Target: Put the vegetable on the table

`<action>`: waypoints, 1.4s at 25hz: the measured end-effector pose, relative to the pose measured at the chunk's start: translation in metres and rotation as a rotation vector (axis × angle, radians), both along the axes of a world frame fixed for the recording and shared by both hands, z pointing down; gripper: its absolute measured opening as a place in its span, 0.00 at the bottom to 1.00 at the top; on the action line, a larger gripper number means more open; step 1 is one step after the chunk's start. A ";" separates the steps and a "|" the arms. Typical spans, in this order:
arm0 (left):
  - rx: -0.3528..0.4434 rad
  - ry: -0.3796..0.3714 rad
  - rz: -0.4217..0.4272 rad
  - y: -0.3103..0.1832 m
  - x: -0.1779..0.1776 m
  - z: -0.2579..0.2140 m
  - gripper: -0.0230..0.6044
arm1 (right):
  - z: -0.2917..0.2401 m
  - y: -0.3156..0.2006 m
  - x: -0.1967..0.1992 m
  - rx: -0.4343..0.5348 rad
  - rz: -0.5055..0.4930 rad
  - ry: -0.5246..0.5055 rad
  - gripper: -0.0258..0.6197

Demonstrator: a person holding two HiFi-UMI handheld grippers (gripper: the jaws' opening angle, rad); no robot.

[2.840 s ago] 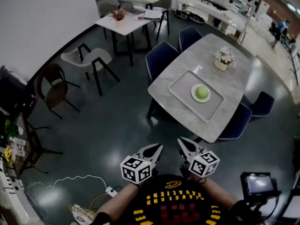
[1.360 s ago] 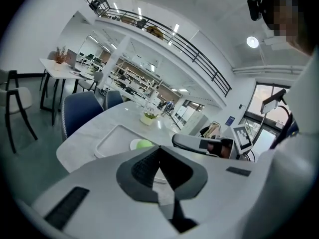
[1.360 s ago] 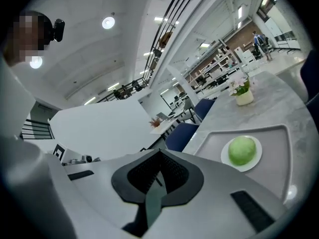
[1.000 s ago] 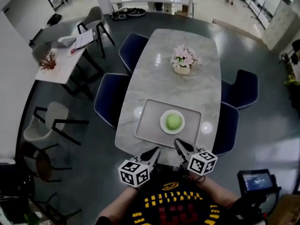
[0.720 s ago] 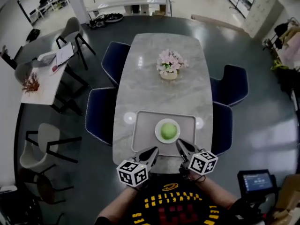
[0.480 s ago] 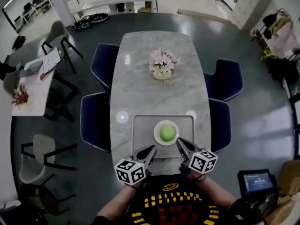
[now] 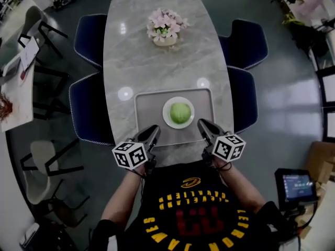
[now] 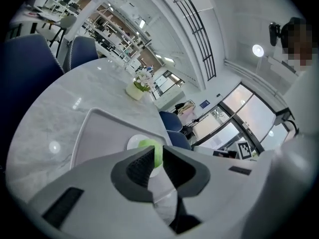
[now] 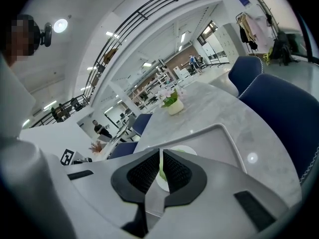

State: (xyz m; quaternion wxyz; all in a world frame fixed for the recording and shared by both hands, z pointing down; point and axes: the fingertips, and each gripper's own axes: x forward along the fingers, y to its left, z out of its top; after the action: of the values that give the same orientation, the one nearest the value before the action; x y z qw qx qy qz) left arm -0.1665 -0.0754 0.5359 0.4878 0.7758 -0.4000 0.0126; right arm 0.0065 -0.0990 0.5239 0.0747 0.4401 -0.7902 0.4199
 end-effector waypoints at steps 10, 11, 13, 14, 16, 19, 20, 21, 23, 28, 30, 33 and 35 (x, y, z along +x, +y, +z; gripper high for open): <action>-0.184 -0.041 0.019 -0.032 0.016 0.081 0.18 | 0.079 -0.030 0.026 -0.129 -0.072 0.019 0.13; -0.196 -0.048 0.018 -0.036 0.017 0.089 0.18 | 0.090 -0.033 0.026 -0.149 -0.088 0.022 0.13; -0.215 -0.061 0.025 -0.038 0.017 0.096 0.18 | 0.102 -0.032 0.024 -0.182 -0.103 0.029 0.13; -0.223 -0.065 0.031 -0.037 0.017 0.097 0.18 | 0.105 -0.030 0.023 -0.193 -0.105 0.030 0.13; -0.238 -0.067 0.039 -0.032 0.017 0.099 0.18 | 0.105 -0.026 0.017 -0.207 -0.106 0.026 0.13; -0.252 -0.067 0.043 -0.029 0.017 0.101 0.18 | 0.107 -0.023 0.012 -0.220 -0.114 0.037 0.13; -0.256 -0.069 0.045 -0.028 0.017 0.102 0.18 | 0.109 -0.022 0.012 -0.225 -0.116 0.043 0.13; -0.261 -0.073 0.049 -0.027 0.017 0.104 0.18 | 0.111 -0.021 0.011 -0.229 -0.118 0.050 0.13; -0.272 -0.081 0.059 -0.026 0.019 0.108 0.18 | 0.115 -0.020 0.012 -0.239 -0.122 0.066 0.13; -0.295 -0.084 0.081 -0.030 0.024 0.115 0.18 | 0.122 -0.025 0.010 -0.265 -0.130 0.067 0.13; -0.298 -0.081 0.086 -0.028 0.024 0.113 0.18 | 0.122 -0.022 0.006 -0.278 -0.131 0.065 0.13; -0.301 -0.071 0.090 -0.034 0.031 0.117 0.18 | 0.134 -0.025 0.007 -0.300 -0.139 0.066 0.13; -0.302 -0.068 0.093 -0.035 0.034 0.118 0.18 | 0.137 -0.026 0.007 -0.303 -0.143 0.074 0.13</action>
State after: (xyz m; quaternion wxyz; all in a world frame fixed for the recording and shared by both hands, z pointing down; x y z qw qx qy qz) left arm -0.1322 -0.1108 0.6538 0.5839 0.7106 -0.3733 0.1215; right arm 0.0138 -0.1245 0.6611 0.1990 0.3817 -0.7437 0.5115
